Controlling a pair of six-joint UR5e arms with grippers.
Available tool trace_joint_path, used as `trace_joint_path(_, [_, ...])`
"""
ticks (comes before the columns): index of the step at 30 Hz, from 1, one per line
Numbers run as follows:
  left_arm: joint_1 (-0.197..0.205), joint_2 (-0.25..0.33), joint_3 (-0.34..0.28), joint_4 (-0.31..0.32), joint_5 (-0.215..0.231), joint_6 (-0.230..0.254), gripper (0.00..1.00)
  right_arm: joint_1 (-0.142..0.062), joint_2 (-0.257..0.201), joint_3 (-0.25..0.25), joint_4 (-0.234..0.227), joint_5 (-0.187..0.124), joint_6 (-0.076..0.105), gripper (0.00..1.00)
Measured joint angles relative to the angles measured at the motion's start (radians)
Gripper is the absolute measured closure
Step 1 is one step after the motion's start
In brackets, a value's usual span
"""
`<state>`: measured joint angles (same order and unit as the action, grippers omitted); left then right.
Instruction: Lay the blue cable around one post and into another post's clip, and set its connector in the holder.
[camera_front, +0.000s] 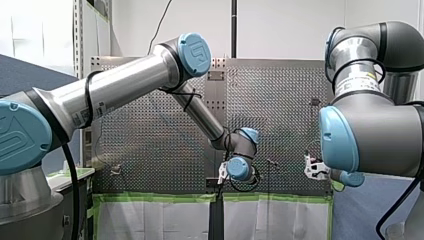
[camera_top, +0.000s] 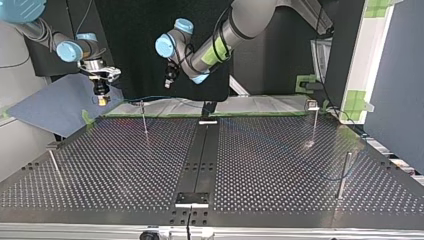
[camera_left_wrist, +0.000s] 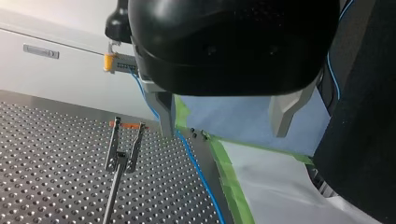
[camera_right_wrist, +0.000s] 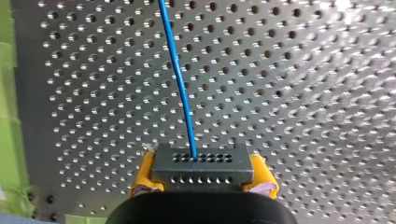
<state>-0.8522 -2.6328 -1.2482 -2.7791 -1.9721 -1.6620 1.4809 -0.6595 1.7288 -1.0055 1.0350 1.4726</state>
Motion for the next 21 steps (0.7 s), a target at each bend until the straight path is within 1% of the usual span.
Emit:
trace_joint_path(4, [0.000,0.000,0.000,0.014,-0.009,-0.006,0.01,-0.004,-0.026,0.032,-0.032,0.001,0.018,1.00])
trace_joint_path(6, [0.000,0.000,0.000,0.026,-0.012,-0.012,0.01,-0.006,-0.032,0.051,-0.051,0.000,0.025,1.00])
trace_joint_path(8, [0.000,-0.001,0.000,0.042,-0.015,-0.020,0.01,-0.006,-0.035,0.067,-0.067,-0.004,0.027,1.00])
trace_joint_path(13, [0.006,-0.012,0.002,0.079,-0.011,-0.053,0.01,-0.006,-0.039,0.111,-0.094,-0.027,0.024,1.00])
trace_joint_path(16, [0.010,-0.032,0.008,0.083,-0.003,-0.077,0.01,-0.007,-0.041,0.139,-0.100,-0.044,0.020,1.00])
trace_joint_path(21, [0.012,-0.048,0.009,0.087,0.004,-0.100,0.01,-0.005,-0.043,0.173,-0.102,-0.074,0.019,1.00])
